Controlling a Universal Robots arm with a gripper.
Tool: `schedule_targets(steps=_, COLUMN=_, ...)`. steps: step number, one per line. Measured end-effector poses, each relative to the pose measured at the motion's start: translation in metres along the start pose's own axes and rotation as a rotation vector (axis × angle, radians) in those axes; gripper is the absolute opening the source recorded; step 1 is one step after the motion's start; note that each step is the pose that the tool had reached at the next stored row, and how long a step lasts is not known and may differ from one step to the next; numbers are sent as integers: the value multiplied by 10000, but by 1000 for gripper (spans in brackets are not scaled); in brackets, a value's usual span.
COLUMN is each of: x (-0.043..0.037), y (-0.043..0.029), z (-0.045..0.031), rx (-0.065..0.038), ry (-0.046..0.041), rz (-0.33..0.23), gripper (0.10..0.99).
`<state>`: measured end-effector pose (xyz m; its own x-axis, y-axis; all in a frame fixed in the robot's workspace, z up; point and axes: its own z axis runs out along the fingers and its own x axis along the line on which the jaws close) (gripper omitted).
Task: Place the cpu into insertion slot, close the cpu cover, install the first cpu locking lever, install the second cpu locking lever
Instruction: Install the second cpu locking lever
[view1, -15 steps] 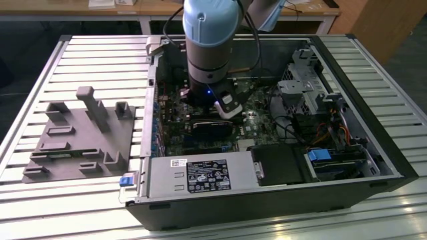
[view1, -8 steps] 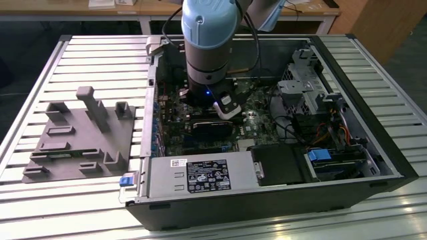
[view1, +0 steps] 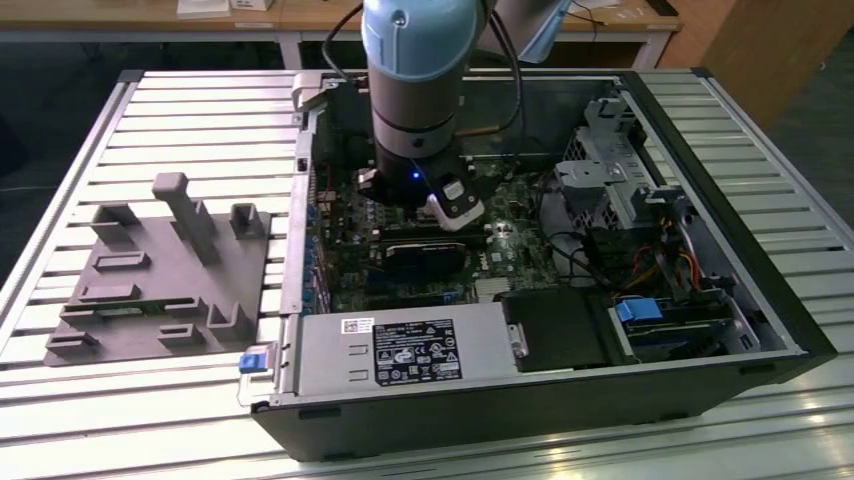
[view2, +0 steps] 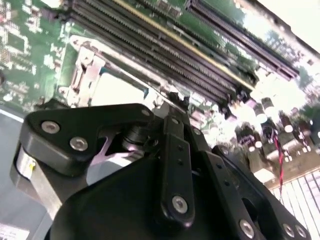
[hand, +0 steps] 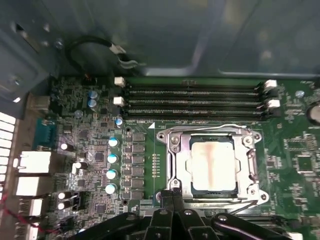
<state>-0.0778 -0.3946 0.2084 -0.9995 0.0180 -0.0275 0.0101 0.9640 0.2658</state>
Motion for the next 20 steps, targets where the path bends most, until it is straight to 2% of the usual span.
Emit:
schedule_targets(steps=6, x=-8, y=41, z=-150, rx=-102, ry=1, rz=3, gripper=106)
schedule_targets(steps=12, x=-13, y=69, z=-249, rx=-211, ry=1, rz=5, gripper=106)
schedule_targets(steps=16, x=-46, y=75, z=-265, rx=-243, ry=2, rz=7, gripper=106)
schedule_targets(steps=20, x=-166, y=77, z=-262, rx=-270, ry=7, rz=9, gripper=106)
